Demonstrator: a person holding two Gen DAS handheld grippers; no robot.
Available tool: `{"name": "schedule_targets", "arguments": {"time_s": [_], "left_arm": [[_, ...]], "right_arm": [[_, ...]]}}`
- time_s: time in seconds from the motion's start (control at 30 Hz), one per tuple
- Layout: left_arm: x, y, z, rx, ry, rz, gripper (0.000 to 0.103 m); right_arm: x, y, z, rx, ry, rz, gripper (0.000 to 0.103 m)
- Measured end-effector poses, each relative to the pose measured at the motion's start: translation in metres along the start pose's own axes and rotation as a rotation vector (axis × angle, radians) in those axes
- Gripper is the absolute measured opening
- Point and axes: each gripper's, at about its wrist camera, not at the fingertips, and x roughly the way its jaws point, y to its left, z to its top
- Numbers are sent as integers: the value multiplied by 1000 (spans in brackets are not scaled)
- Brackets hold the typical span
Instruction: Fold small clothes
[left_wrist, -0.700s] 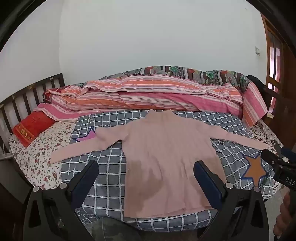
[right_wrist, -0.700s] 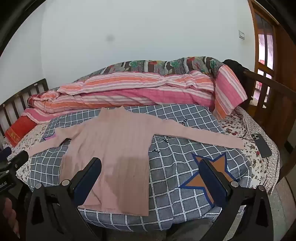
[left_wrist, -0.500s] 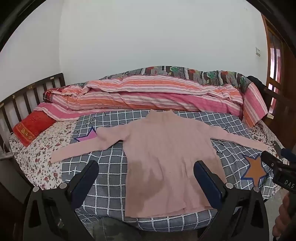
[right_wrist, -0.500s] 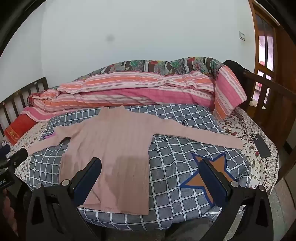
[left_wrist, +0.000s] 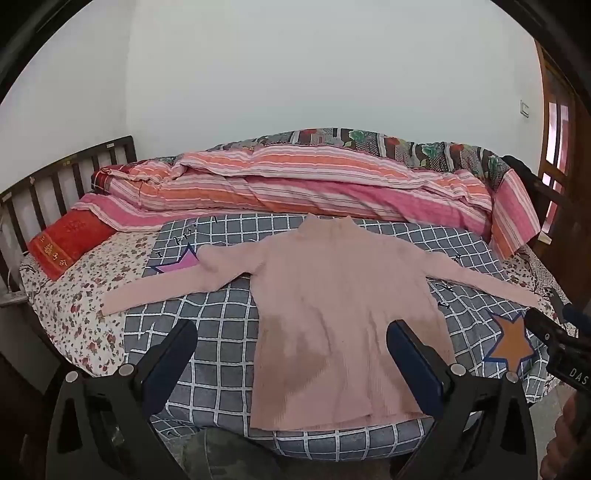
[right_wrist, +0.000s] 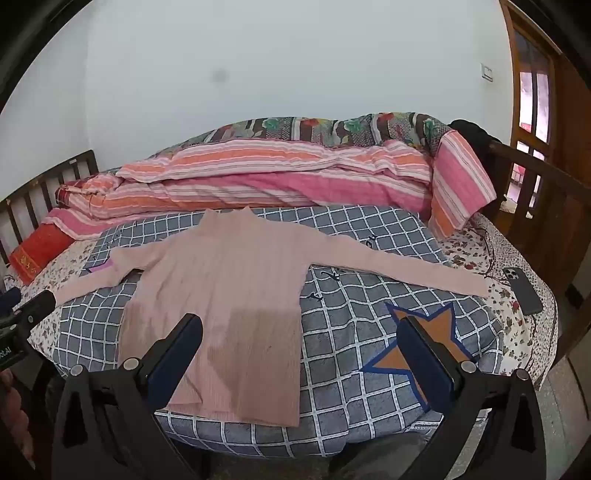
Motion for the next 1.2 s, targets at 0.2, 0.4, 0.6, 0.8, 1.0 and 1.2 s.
{"name": "schedule_targets", "arguments": {"time_s": [0.2, 0.4, 0.6, 0.8, 1.0, 1.2], "left_arm": [[1, 2, 0, 9, -3, 14, 103], [3, 2, -4, 6, -3, 16, 103], [3, 3, -4, 10, -3, 16, 103], [1, -1, -2, 18, -5, 19, 103], [-1, -3, -1, 17, -6, 21, 103], [-1, -5, 2, 19, -3, 19, 103]], "right_arm": [[0, 2, 1, 1, 0, 1, 103], [1, 3, 0, -3, 0, 1, 103], [1, 5, -2, -5, -1, 3, 103], [1, 8, -2, -4, -1, 10, 103], [0, 9, -1, -1, -4, 15, 103], [-2, 8, -3, 4, -5, 18, 103]]}}
